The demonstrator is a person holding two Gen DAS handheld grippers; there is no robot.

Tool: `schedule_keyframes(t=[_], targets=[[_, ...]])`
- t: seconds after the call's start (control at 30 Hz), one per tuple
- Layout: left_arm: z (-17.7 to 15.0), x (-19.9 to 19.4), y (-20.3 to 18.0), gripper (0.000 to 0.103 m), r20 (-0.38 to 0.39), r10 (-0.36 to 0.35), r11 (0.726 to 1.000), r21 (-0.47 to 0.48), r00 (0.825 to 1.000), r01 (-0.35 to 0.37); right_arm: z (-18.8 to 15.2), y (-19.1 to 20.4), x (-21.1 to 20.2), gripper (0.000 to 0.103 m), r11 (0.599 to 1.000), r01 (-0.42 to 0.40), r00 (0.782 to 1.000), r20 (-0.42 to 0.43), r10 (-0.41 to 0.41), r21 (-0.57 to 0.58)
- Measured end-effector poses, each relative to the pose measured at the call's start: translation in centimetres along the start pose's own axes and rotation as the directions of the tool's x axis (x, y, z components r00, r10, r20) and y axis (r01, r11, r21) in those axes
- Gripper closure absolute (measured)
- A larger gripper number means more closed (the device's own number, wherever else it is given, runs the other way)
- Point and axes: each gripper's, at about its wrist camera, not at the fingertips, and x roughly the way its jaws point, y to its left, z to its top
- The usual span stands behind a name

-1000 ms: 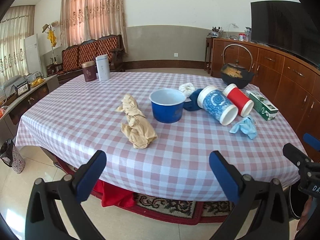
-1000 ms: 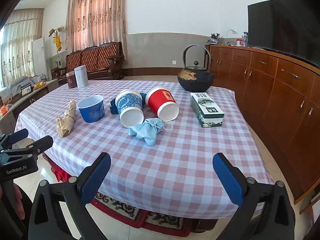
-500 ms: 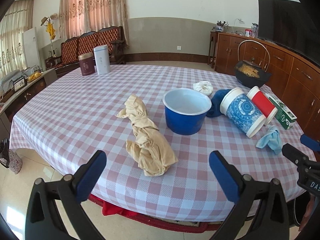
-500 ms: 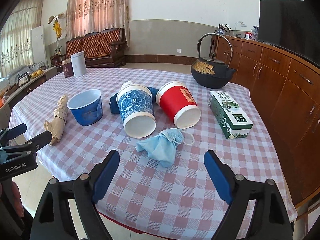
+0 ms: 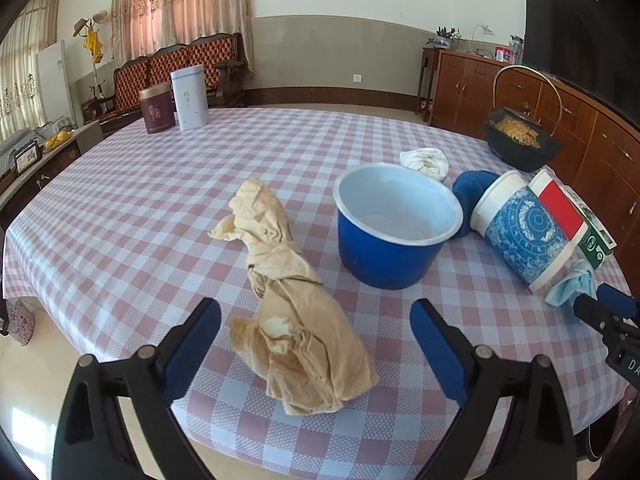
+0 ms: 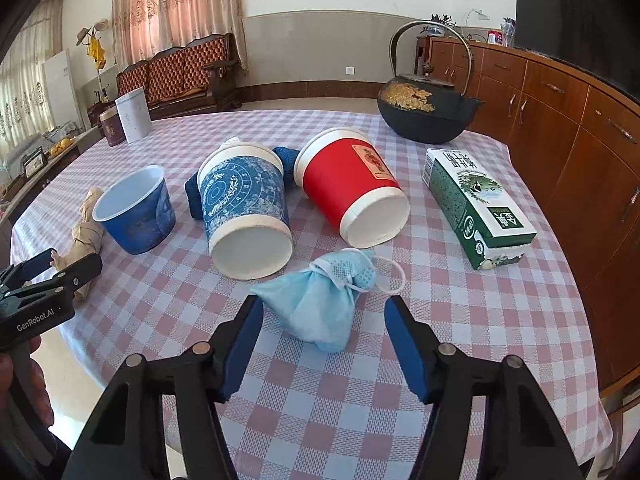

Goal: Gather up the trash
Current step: 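Grasp the tan cloth with the left tool while the right tool grasps the blue mask, then carry the tan cloth and blue mask over the black bucket and release both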

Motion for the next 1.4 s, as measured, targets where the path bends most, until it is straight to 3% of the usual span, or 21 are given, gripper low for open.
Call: schedule_keyframes(t=[0.07,0.17,0.23,0.27,0.3,0.7,0.97,1.17,1.4], targets=[[0.0,0.6,0.1,0.019,-0.017,-0.010,1.000,-0.009,1.000,0.010,0.1,0.1,0.2,0.047,1.000,-0.006,1.000,-0.006,0.006,0.001],[-0.2,0.9,0.2,0.044,-0.034,-0.024,1.000,-0.021,0.999,0.023,-0.1,0.3,0.5,0.065,1.000,-0.014,1.000,-0.023,0.014,-0.003],[-0.2,0.7,0.1,0.055,-0.032,-0.027,0.999,-0.023,0.999,0.027,-0.2,0.2,0.7,0.075,1.000,-0.016,1.000,-0.026,0.016,-0.002],[-0.3,0.6,0.3,0.071,-0.033,-0.045,0.999,-0.031,0.998,0.044,-0.3,0.1,0.6,0.077,1.000,-0.015,1.000,-0.023,0.015,-0.001],[-0.2,0.6,0.3,0.079,-0.033,-0.051,0.998,-0.036,0.998,0.050,-0.4,0.0,0.5,0.078,1.000,-0.016,1.000,-0.020,0.016,0.002],[-0.4,-2.3,0.4,0.081,0.046,-0.060,0.997,-0.035,0.997,0.062,-1.6,-1.4,-1.8,0.083,0.999,-0.013,0.999,0.031,0.012,0.030],[-0.3,-4.6,-1.2,0.081,0.091,-0.077,0.997,0.023,0.993,0.076,-2.1,-3.1,-4.6,0.083,0.999,0.002,0.997,0.079,-0.006,0.053],[-0.6,-6.6,-3.4,0.081,0.105,-0.137,0.989,0.067,0.985,0.130,-2.4,-4.8,-7.1,0.083,0.997,0.021,0.992,0.119,-0.030,0.074],[-0.8,-9.1,-7.9,0.081,0.115,-0.241,0.964,0.139,0.964,0.225,-3.3,-7.3,-10.6,0.083,0.993,0.055,0.984,0.166,-0.071,0.102]])
